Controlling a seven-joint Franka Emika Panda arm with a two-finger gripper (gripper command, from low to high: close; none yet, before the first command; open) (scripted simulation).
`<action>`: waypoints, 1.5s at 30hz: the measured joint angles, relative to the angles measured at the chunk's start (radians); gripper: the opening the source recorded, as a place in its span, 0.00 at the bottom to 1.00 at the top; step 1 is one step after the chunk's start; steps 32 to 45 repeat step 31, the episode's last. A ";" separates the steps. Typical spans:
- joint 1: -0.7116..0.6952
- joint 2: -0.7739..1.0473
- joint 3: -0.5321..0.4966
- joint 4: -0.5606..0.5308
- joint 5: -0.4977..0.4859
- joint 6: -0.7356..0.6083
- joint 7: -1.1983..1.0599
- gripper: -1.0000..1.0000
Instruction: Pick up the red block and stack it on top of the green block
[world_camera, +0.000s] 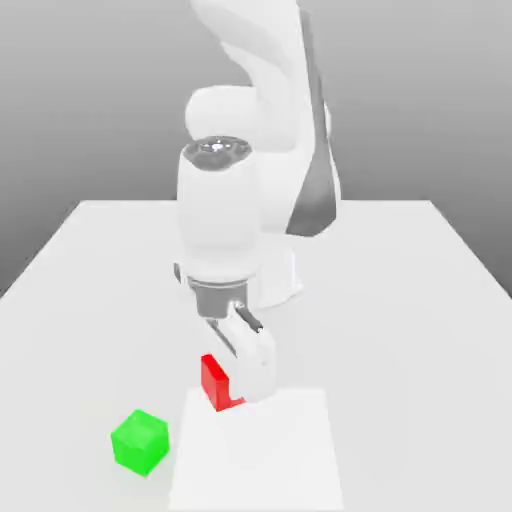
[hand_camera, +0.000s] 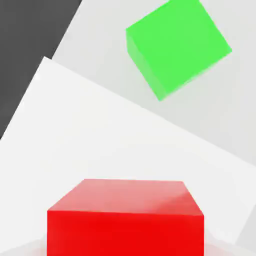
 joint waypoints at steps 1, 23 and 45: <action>0.001 -0.001 -0.002 0.003 -0.001 -0.007 0.023 0.00; -0.054 0.085 -0.198 0.181 -0.028 -0.095 0.795 0.00; -0.041 0.207 -0.215 0.183 -0.063 0.018 0.821 1.00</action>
